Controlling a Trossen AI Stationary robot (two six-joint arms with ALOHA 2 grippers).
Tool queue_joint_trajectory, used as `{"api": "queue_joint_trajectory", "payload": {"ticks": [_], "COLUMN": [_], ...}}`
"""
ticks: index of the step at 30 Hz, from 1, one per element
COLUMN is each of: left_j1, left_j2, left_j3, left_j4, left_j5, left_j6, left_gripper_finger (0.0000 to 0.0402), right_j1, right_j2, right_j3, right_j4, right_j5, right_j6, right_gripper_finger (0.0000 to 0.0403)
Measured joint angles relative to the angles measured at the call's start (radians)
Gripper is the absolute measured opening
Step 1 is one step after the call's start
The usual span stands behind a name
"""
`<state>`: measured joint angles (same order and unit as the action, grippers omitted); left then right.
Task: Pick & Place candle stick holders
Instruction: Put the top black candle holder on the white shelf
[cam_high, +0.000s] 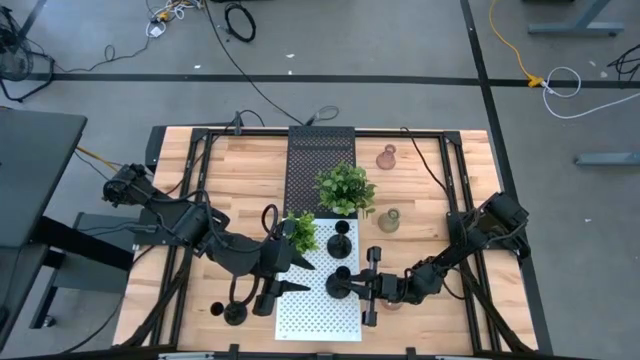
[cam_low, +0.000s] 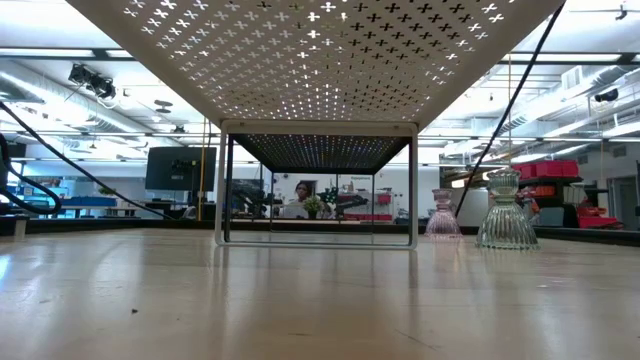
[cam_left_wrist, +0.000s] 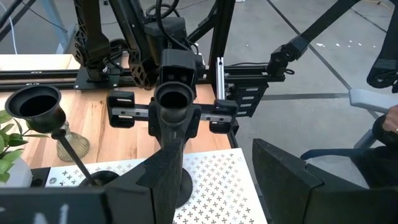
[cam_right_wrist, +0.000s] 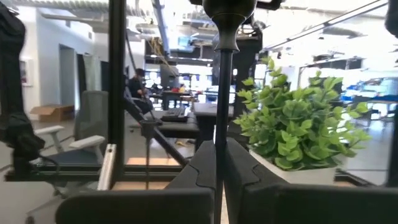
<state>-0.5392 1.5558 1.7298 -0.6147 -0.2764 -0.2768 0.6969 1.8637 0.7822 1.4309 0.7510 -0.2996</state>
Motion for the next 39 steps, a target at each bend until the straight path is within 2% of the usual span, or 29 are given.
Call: {"api": "queue_joint_trajectory", "payload": {"ticks": [21,30,39], "left_j1": [0.000,0.000,0.000], "left_j2": [0.000,0.000,0.000], "left_j3": [0.000,0.000,0.000], "left_j4": [-0.004,-0.004,-0.005], "left_j5": [0.000,0.000,0.000], "left_j6": [0.000,0.000,0.000], "left_gripper_finger": [0.0197,0.0197,0.0197], "right_j1": [0.008,0.011,0.012], "right_j2": [-0.001,-0.001,0.001], "right_j3": [0.001,0.001,0.000], "right_j4": [-0.023,-0.050,-0.062], "right_j5": [0.023,0.054,0.057], "right_j6": [0.035,0.031,0.053], "right_gripper_finger": [0.0002,0.0035,0.0042]}}
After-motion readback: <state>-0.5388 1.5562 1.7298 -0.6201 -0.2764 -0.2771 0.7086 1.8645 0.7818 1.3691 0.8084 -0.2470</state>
